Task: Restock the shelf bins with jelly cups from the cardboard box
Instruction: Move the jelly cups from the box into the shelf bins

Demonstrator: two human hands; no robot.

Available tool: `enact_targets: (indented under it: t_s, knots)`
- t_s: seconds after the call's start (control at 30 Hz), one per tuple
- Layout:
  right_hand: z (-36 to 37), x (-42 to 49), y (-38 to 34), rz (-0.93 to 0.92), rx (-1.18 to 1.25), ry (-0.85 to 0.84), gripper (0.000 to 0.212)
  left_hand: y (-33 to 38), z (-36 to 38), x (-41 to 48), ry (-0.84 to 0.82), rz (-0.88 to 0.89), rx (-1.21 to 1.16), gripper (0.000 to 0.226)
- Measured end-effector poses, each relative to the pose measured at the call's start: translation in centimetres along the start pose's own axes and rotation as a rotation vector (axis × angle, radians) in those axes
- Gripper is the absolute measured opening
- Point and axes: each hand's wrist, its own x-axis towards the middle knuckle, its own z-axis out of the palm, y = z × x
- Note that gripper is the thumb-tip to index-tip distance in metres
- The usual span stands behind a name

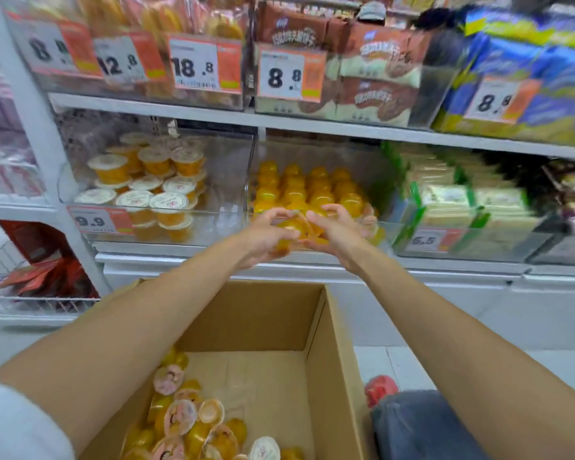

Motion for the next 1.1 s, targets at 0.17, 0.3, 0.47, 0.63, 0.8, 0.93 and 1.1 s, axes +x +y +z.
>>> enact_targets:
  t_s: [0.17, 0.3, 0.47, 0.63, 0.8, 0.93, 1.1]
  knots:
    - [-5.0, 4.2, -3.8, -0.246, -0.298, 0.202, 0.039, 5.4, 4.5, 4.5, 0.185, 0.286, 0.374, 0.051]
    - [-8.3, 7.5, -3.3, -0.230, -0.579, 0.231, 0.040, 5.1, 6.5, 8.7, 0.175, 0.324, 0.651, 0.050]
    - [-10.1, 9.6, -1.3, -0.186, -0.924, 0.198, 0.039, 4.0, 6.2, 12.1, 0.101, 0.322, 0.848, 0.051]
    - [-10.0, 9.6, -1.2, -0.181, -0.990, 0.163, 0.029, 4.0, 6.3, 13.1, -0.023, 0.301, 0.968, 0.051]
    - [-10.5, 9.7, -2.1, -0.105, -0.961, 0.078, 0.020, 2.8, 5.0, 13.3, -0.007, 0.319, 0.893, 0.033]
    - [-10.5, 9.1, -1.7, -0.074, -0.855, 0.055, 0.026, 2.3, 5.3, 12.5, 0.112, 0.323, 1.088, 0.041]
    - [-7.2, 5.6, 0.2, -0.485, -0.969, 0.381, 0.021, 1.5, 5.3, 9.1, 0.439, 0.610, 1.032, 0.033]
